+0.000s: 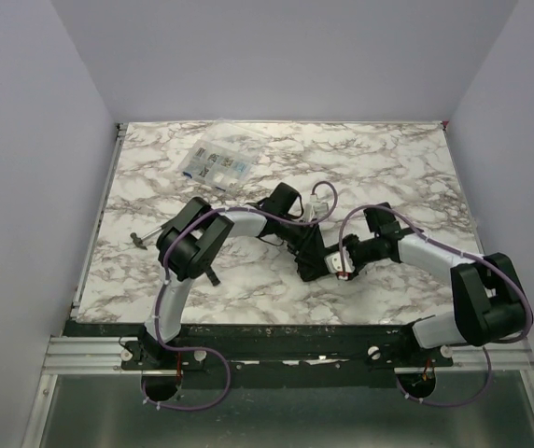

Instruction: Put away the umbrella

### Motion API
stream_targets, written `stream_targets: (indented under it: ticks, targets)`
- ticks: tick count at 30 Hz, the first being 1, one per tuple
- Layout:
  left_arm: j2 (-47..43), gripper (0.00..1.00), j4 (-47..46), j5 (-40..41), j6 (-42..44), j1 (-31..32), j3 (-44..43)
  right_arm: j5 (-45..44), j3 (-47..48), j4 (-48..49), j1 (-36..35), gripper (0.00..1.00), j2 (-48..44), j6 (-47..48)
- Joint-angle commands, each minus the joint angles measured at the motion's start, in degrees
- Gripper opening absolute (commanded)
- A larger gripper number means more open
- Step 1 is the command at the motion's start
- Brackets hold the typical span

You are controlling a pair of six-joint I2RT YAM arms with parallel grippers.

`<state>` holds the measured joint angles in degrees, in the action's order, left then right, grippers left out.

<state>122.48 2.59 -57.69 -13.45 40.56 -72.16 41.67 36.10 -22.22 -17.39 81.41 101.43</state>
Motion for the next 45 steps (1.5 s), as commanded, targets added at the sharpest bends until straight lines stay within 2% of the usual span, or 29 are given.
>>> stream_targets:
  ticks: [1, 2, 4, 6, 9, 15, 19, 23, 26, 28, 32, 35, 45]
  targets:
    - [6.4, 0.17, 13.7, 6.1, -3.9, 0.3, 4.8, -10.1, -2.0, -4.2, -1.3, 0.39, 4.1, -1.9]
    - [5.4, 0.21, 11.3, 5.8, -6.1, -0.4, 5.4, -10.6, -2.1, -4.8, -1.4, 0.31, 4.5, -2.5]
    - [2.7, 0.35, 6.5, 6.5, -10.0, -2.1, 6.5, -11.1, -2.0, -6.9, -1.5, 0.27, 4.8, -3.6]
    - [-0.7, 0.48, 1.1, 7.8, -13.8, -3.6, 7.7, -11.3, -1.3, -9.9, -1.6, 0.19, 5.5, -5.1]
    - [-5.7, 0.56, -6.1, 9.2, -17.1, -5.4, 8.1, -12.0, 0.1, -13.9, -1.7, 0.13, 7.0, -6.9]
    - [-15.5, 0.73, -10.8, 19.5, -17.0, -6.8, 8.7, -12.8, 5.8, -22.7, -1.9, 0.11, 11.6, -9.1]
    - [-20.8, 0.99, -15.6, 25.7, -21.3, -8.9, 14.2, -12.2, 11.2, -29.7, -2.0, 0.1, 16.7, -11.0]
    - [-23.8, 0.99, -24.0, 27.7, -26.6, -11.5, 21.2, -11.6, 13.3, -31.4, -1.9, 0.09, 19.4, -12.6]
    - [-23.3, 0.99, -27.1, 25.8, -29.5, -12.9, 23.2, -11.6, 14.6, -33.0, -1.9, 0.09, 21.0, -13.6]
    - [-22.7, 0.97, -26.3, 25.7, -30.0, -13.0, 22.7, -11.8, 15.6, -34.3, -2.0, 0.09, 22.4, -13.9]
    - [-19.6, 0.82, -24.1, 25.0, -32.6, -12.6, 20.1, -12.3, 16.0, -34.3, -2.0, 0.09, 23.2, -14.2]
    - [-17.8, 0.78, -22.9, 26.2, -33.7, -11.4, 18.9, -12.4, 16.1, -34.1, -1.9, 0.09, 23.7, -14.4]
    - [-12.9, 0.79, -21.5, 27.7, -41.2, -7.2, 18.2, -12.2, 17.8, -37.1, -1.9, 0.09, 26.3, -13.9]
